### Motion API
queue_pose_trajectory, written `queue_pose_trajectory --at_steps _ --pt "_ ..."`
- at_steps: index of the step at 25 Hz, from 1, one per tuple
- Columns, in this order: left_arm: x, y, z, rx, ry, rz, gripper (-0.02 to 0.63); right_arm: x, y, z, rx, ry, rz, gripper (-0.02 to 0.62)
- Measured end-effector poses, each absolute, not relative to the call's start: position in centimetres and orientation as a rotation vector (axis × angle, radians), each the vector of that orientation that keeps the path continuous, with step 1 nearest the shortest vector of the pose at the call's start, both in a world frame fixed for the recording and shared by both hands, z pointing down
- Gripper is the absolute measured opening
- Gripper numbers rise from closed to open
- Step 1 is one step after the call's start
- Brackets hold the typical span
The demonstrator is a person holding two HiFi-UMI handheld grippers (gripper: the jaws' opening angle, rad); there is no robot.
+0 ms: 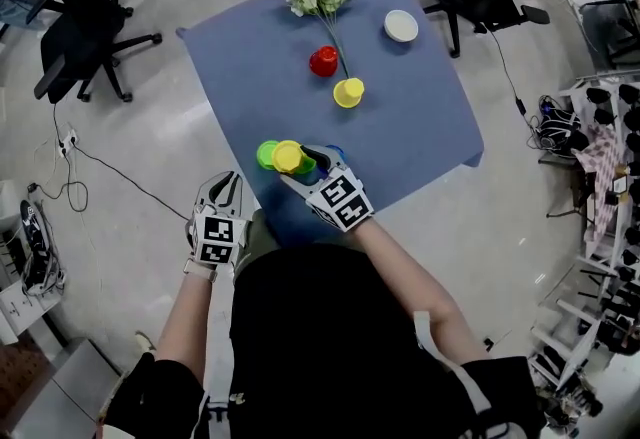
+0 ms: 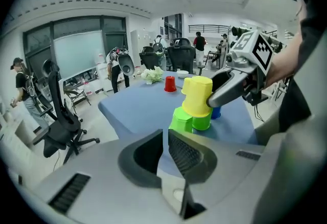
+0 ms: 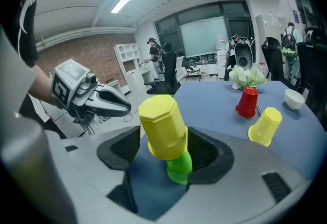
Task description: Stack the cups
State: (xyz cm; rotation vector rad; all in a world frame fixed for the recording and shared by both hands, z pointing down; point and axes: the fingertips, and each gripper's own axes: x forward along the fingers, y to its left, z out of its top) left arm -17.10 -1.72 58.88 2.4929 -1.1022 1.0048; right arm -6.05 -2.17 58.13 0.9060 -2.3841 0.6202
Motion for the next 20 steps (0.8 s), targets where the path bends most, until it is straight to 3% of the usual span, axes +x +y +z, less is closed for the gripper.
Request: queue_pose_trajectory --at_steps 10,20 --pt "-16.0 0.0 59.3 2.411 -1.111 0.985 0.023 0.9 -1.7 56.7 1.060 -2.410 0.725 0.299" --pt "-15.7 2.2 59.4 2.283 -1.201 0.964 0.023 10.4 -9.2 59.9 1.345 -2.223 0.709 0.299"
